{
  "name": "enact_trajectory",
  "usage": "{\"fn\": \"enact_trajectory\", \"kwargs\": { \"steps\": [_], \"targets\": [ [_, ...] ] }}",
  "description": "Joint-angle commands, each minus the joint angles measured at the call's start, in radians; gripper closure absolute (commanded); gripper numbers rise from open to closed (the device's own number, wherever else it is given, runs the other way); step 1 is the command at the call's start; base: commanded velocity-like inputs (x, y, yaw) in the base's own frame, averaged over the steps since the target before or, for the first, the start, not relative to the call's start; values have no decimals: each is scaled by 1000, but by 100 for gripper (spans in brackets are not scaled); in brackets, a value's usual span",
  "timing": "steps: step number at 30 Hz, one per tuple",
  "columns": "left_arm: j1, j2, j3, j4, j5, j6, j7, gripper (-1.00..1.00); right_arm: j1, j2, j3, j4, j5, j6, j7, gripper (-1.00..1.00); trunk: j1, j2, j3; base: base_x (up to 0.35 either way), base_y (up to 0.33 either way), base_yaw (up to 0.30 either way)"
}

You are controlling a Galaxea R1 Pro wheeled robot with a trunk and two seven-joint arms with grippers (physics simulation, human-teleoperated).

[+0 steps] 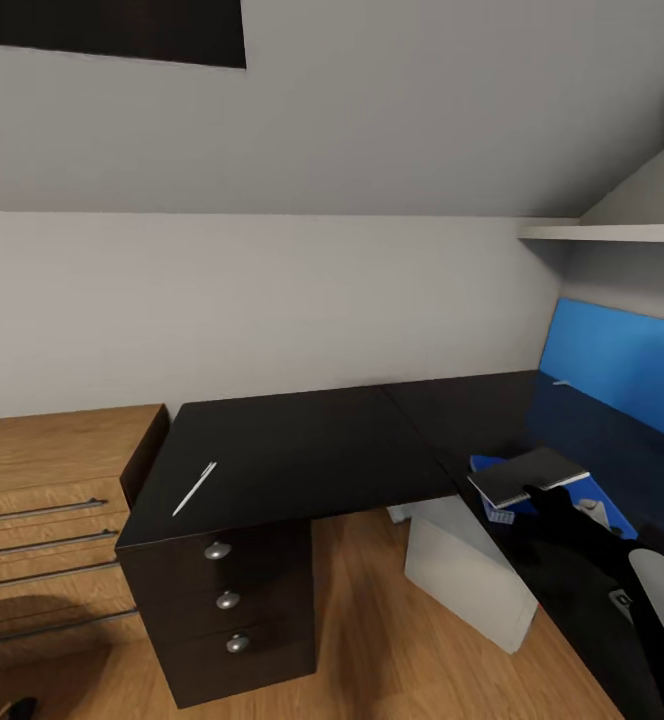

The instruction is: In the bedroom, organize the workspace by keeping the computer under the desk, ensuring the monitor is on the desk, placing the keyboard on the desk next to the monitor, placing the mouse on the desk next to the keyboard, moving the folder from the swivel chair onto the desk next to the mouse, stacking the notebook on top of the folder with the pen on top of the notebook, and positioning the swivel chair next to the desk.

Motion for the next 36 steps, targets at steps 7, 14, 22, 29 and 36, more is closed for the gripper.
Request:
{"fn": "enact_trajectory", "kwargs": {
  "steps": [7,14,22,29,36],
  "targets": [
    [-1,1,-9,0,11,-4,6,-100,-1,1,-4,-1,-15,-41,-10,100,0,-1,-1,0,0,-2],
    [-1,1,-9,0,11,-4,6,-100,-1,46,-3,-8,-21,-180,-12,100,0,-1,-1,0,0,0],
    [-1,1,-8,0,11,-4,6,-100,-1,107,-5,-37,-19,-274,-14,100,0,-1,-1,0,0,0],
    [-1,1,-8,0,11,-4,6,-100,-1,139,-6,-51,-20,-374,-15,100,0,-1,-1,0,0,0],
    [-1,1,-8,0,11,-5,6,-100,-1,142,-8,-53,-31,-382,-14,100,0,-1,-1,0,-34,0]
  ]
}}
